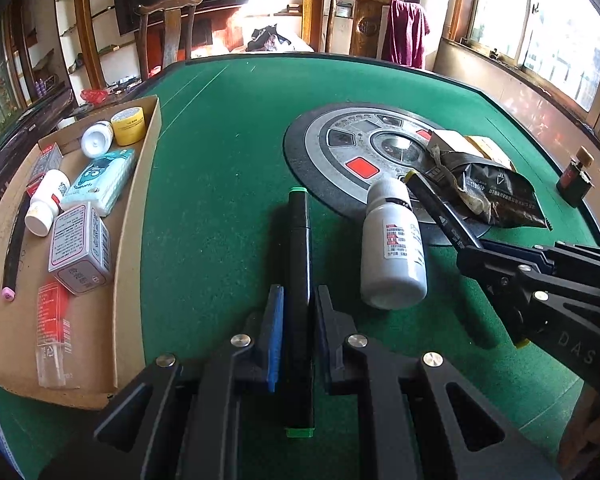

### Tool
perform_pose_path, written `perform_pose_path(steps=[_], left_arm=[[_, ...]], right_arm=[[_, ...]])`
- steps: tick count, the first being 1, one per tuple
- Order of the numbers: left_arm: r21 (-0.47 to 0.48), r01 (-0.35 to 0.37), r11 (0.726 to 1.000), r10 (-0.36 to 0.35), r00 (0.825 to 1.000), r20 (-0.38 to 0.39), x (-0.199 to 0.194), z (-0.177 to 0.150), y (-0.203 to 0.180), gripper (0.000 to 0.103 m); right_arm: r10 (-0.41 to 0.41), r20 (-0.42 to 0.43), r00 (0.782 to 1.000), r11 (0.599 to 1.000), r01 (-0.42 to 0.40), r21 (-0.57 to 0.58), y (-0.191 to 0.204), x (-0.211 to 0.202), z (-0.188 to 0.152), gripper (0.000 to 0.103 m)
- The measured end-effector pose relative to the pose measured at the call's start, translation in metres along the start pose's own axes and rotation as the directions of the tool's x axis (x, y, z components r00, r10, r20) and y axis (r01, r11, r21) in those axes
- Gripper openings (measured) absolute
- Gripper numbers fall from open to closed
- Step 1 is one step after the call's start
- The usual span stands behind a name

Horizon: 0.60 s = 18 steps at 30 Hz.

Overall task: Organize objects
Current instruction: 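Carry both black markers to the cardboard tray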

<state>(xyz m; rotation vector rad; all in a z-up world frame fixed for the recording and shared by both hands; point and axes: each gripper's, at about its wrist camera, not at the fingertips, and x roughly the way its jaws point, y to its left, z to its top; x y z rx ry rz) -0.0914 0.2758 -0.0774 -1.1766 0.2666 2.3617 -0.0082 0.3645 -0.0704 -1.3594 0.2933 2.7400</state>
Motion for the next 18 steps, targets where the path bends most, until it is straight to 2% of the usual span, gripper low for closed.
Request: perform_pose_path(steps=[3, 7, 11, 18], left_arm=[[-0.037, 0.044, 0.998, -0.044, 0.999, 0.009, -0.002, 0.0, 0.007, 0.014], [-0.075, 0.067, 0.995, -0.064, 0.997, 0.05, -0.01, 0.0, 0.014, 0.014], [-0.074, 0.078, 0.994, -0.072, 0.994, 0.079, -0.016, 0.001, 0.013, 0.014], [-0.09, 0.076, 0.993, -0.07, 0.995, 0.074, -0.014, 0.001, 0.018, 0.014]], right_arm=[[0.002, 0.012, 1.0, 1.0, -0.002, 0.011, -0.001, -0.004, 0.001, 0.016], [0.005, 0.039, 0.999, 1.0, -0.006, 0.028, 0.001, -0.01, 0.004, 0.016], [0.017, 0.048, 0.999, 0.999, -0.018, 0.029, 0.003, -0.012, 0.005, 0.016], [0.033, 0.053, 0.998, 0.999, -0.035, 0.036, 0.003, -0.015, 0.007, 0.016]])
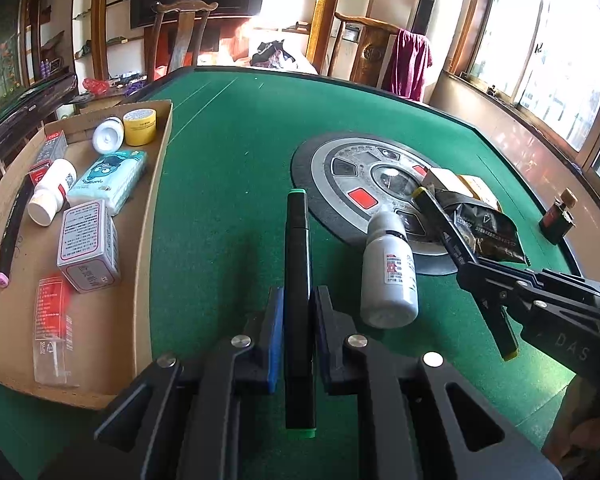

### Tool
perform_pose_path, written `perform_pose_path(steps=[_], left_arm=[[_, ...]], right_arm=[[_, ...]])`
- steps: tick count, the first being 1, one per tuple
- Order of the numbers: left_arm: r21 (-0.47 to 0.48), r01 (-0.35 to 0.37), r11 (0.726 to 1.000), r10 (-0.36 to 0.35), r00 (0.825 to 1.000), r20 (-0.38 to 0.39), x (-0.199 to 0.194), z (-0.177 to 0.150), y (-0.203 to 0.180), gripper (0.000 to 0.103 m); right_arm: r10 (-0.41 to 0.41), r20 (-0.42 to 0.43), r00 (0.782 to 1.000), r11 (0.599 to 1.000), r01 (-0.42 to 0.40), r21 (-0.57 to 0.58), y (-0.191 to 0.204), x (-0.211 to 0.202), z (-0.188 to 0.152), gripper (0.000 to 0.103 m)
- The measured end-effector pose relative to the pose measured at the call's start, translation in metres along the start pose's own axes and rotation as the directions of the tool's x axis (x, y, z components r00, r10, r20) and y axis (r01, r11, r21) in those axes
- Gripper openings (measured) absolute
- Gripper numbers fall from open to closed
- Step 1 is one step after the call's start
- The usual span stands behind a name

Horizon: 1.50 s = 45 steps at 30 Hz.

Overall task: Organize objects
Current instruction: 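Carry both black markers to the cardboard tray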

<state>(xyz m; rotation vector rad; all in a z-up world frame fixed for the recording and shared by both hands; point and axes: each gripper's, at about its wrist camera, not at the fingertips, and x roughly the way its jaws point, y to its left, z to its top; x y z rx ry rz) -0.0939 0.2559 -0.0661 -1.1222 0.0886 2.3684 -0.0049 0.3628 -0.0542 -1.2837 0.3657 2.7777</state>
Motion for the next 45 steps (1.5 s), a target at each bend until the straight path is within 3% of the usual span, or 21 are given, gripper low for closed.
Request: perform_pose_path(steps=[19, 28, 33, 45], left_arm=[[-0.01, 0.034, 0.999, -0.033, 0.999, 0.029, -0.007, 0.0, 0.0, 0.014], [-0.034, 0.095, 0.995, -0.093, 0.994, 0.063, -0.041, -0.001, 0.007, 0.014], [-0.085, 0.119, 0.989, -0.11, 0.989, 0.102, -0.071, 0.002, 0.035, 0.014], [-0.289, 0.026, 0.957, 0.03, 0.982, 0.188, -0.119, 0.002, 0.154, 0.014]], right_arm=[[0.07, 0.011, 0.998, 0.996, -0.07, 0.058, 0.0, -0.004, -0.002, 0.016], [0.102, 0.044, 0.994, 0.988, -0.106, 0.113, 0.011, -0.02, -0.009, 0.016], [0.141, 0.042, 0.989, 0.985, -0.145, 0.096, 0.037, -0.025, -0.008, 0.016], [0.25, 0.012, 0.968, 0.966, -0.249, -0.066, 0.151, -0.02, 0.027, 0.016]])
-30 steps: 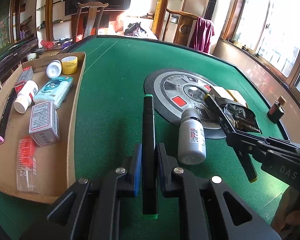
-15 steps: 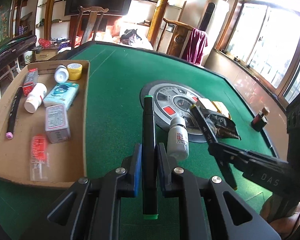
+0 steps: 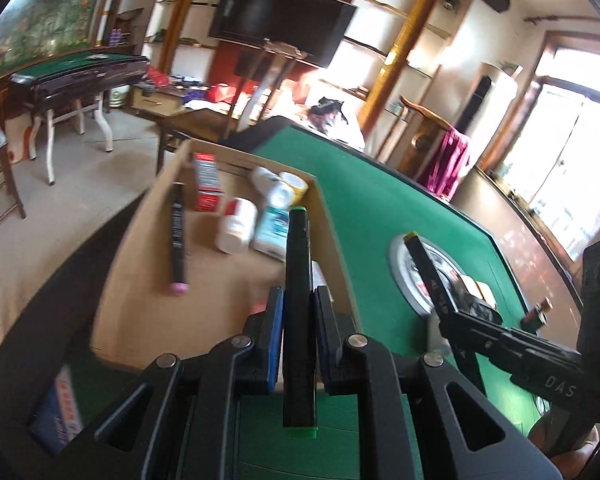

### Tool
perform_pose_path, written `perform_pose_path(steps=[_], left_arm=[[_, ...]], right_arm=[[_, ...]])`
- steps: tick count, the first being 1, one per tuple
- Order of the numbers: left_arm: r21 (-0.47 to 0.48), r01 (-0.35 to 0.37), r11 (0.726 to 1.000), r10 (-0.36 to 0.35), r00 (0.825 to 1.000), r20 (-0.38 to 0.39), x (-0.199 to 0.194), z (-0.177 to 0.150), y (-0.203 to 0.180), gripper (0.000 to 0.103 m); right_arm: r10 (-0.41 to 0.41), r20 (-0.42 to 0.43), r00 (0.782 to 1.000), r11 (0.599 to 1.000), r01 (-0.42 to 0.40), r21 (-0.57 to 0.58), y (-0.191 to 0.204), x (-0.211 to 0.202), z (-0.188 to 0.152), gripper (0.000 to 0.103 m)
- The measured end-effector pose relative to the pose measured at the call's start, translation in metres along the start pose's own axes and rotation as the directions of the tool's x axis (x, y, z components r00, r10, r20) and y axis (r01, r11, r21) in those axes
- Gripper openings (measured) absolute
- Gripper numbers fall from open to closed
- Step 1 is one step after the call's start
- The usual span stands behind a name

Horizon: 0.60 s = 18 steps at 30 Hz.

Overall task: Organize objects
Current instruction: 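Carry both black markers to the cardboard tray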

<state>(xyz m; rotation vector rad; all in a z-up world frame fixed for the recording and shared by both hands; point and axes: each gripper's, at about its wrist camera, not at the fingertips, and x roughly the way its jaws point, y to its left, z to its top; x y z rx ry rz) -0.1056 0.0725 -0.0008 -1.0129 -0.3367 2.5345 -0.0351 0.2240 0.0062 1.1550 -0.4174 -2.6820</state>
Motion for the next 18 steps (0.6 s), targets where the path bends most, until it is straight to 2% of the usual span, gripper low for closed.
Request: perform_pose_path(steps=[2, 9, 18], left_arm=[[-0.024, -0.036, 0.999, 0.036, 0.999, 0.006, -0.001, 0.004, 0.018, 0.014], [-0.09, -0.081, 0.993, 0.08, 0.997, -0.013, 0.007, 0.008, 0.062, 0.014], [-0.126, -0.124, 0.984, 0.119, 0.992, -0.044, 0.019, 0.0, 0.092, 0.015]], right_arm=[[0.012, -0.008, 1.0, 1.0, -0.012, -0.025, 0.017, 0.013, 0.01, 0.016], [0.068, -0.078, 0.995, 0.996, -0.072, -0.047, 0.061, 0.073, 0.032, 0.016], [0.073, -0.2, 0.977, 0.995, -0.084, -0.047, 0.083, 0.144, 0.026, 0.017]])
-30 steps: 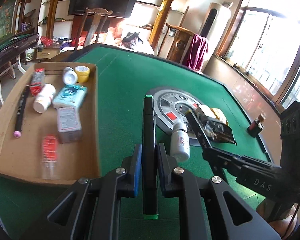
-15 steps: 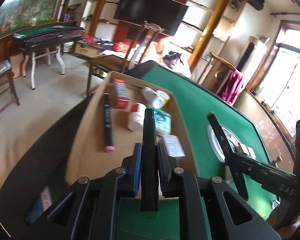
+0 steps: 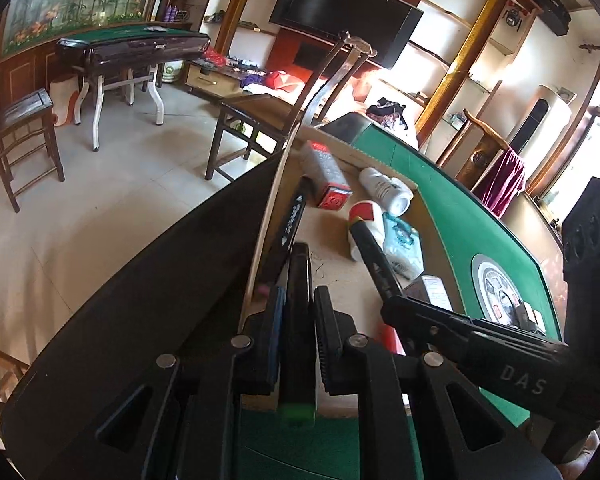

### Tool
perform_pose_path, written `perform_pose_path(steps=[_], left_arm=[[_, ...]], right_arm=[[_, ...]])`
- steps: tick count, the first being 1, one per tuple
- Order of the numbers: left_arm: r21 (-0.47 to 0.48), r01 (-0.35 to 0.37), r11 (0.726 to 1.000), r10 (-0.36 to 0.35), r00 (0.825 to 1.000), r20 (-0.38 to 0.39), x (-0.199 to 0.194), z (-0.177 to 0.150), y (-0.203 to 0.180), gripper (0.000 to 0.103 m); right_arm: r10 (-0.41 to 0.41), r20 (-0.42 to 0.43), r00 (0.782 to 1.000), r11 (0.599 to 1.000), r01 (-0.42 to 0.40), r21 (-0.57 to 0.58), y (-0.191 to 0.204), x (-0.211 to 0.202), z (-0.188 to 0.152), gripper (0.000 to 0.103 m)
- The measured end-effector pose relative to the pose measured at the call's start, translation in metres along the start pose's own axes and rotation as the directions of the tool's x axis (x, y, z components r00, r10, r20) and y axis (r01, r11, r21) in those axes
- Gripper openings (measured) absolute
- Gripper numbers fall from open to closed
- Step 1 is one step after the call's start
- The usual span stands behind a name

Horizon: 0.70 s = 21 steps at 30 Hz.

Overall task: Organize objects
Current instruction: 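Carry both black markers to the cardboard tray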

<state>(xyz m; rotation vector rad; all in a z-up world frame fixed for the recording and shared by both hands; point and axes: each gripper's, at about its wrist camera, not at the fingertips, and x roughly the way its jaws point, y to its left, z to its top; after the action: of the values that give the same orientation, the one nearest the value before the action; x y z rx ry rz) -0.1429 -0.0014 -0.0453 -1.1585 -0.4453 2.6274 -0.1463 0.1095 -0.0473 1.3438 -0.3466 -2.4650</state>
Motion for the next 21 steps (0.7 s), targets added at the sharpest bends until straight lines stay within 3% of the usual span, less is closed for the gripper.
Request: perform_pose_path(steps=[15, 21], left_arm=[[0.016, 0.016, 1.0, -0.016, 1.0, -0.005, 0.012, -0.002, -0.004, 0.014], [0.02, 0.04, 0.999, -0.04, 0.999, -0.001, 0.022, 0.004, -0.006, 0.013]], right_arm=[[-0.037, -0.035, 0.999, 0.999, 0.039, 0.035, -0.01, 0.032, 0.0, 0.017], [0.011, -0.026, 1.0, 0.997, -0.009, 0.082, -0.021, 0.033, -0.001, 0.019]])
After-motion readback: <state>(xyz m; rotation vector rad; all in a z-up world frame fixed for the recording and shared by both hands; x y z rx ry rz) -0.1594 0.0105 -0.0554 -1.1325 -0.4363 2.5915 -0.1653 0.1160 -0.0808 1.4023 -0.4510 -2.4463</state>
